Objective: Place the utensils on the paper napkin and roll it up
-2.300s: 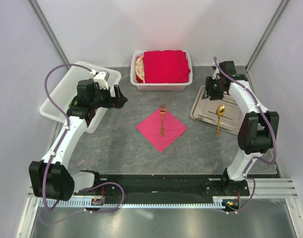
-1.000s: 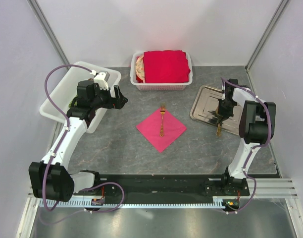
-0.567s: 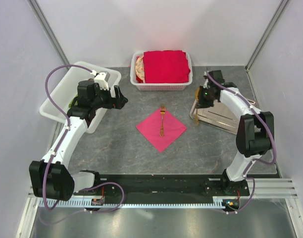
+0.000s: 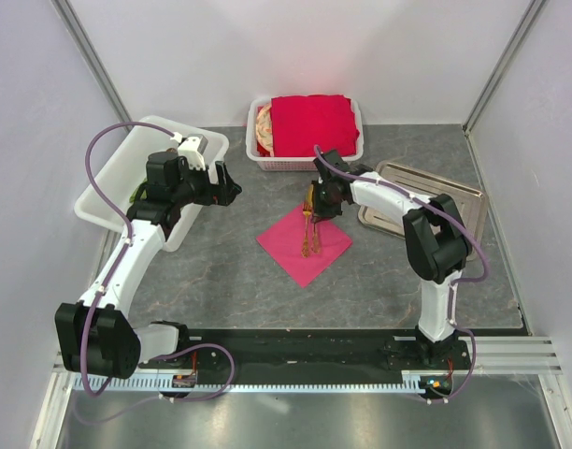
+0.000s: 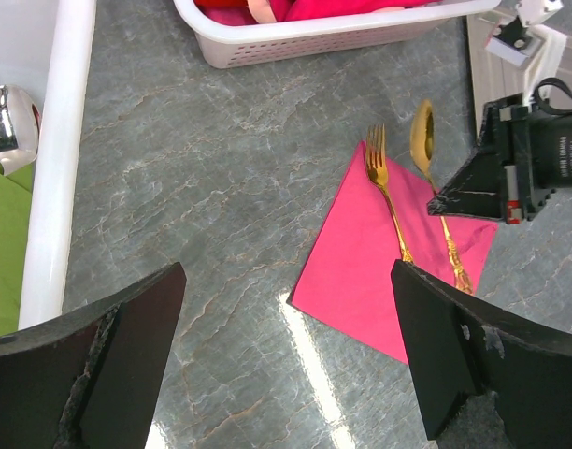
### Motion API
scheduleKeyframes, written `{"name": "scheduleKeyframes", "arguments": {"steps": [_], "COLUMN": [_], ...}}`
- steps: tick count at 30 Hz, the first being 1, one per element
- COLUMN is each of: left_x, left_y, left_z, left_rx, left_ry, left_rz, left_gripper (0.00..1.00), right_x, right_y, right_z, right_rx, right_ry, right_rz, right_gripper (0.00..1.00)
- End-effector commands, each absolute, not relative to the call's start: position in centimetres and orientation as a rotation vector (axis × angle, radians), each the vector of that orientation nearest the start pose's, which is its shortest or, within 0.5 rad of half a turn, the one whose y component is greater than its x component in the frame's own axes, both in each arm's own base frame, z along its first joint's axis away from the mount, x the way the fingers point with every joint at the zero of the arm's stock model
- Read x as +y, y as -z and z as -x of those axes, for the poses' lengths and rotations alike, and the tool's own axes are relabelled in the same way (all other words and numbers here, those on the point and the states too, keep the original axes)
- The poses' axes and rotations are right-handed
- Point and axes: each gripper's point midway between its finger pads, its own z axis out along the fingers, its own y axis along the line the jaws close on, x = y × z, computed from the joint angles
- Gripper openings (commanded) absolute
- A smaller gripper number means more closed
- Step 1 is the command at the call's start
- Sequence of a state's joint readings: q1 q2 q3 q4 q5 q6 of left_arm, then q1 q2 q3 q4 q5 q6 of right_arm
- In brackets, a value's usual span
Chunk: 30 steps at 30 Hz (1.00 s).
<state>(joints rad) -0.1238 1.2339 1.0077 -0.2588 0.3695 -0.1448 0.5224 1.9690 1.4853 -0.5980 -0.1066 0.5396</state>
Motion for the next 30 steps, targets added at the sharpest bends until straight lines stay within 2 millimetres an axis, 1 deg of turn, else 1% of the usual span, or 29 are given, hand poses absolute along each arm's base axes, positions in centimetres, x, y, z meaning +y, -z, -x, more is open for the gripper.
{"name": "scheduleKeyframes", "arguments": {"steps": [1,5,9,16,19,25,30], "left_x": [-11.5,-11.4,-11.4,-11.5,-11.4,-11.3,-11.2], "left_y": [-22.8,-22.9,-22.8,-22.9,-22.6,-22.2,-22.3], "left_z": [-36.8,-36.8,-36.8,-36.8,-36.8,-36.9,-37.0], "left_rx": [2.022,2.021,2.021,2.02,2.025,2.035,2.031], "left_ry": [0.555,0.554,0.554,0.559,0.551,0.548,0.539], "left_rz": [-0.206,-0.204,-0.204,-0.2,-0.199,-0.196,-0.194], "left_gripper": [1.0,1.0,1.0,1.0,1.0,1.0,1.0], "right_x": [27.2,27.4,27.5,27.8,27.8,28.0,28.2], "right_y": [-7.3,-6.2,-5.8,-5.1,-4.4,-4.1,-3.7], "right_z": [-39.2,-39.1,-39.0,-39.0,-38.6,-38.7,-38.6], "right_rx": [2.676,2.7,2.715,2.731,2.75,2.756,2.771], "right_ry": [-0.477,-0.462,-0.469,-0.476,-0.47,-0.478,-0.493], "right_rz": [-0.039,-0.052,-0.064,-0.075,-0.078,-0.082,-0.086], "right_gripper": [0.0,0.01,0.03,0.04,0.04,0.06,0.06]}}
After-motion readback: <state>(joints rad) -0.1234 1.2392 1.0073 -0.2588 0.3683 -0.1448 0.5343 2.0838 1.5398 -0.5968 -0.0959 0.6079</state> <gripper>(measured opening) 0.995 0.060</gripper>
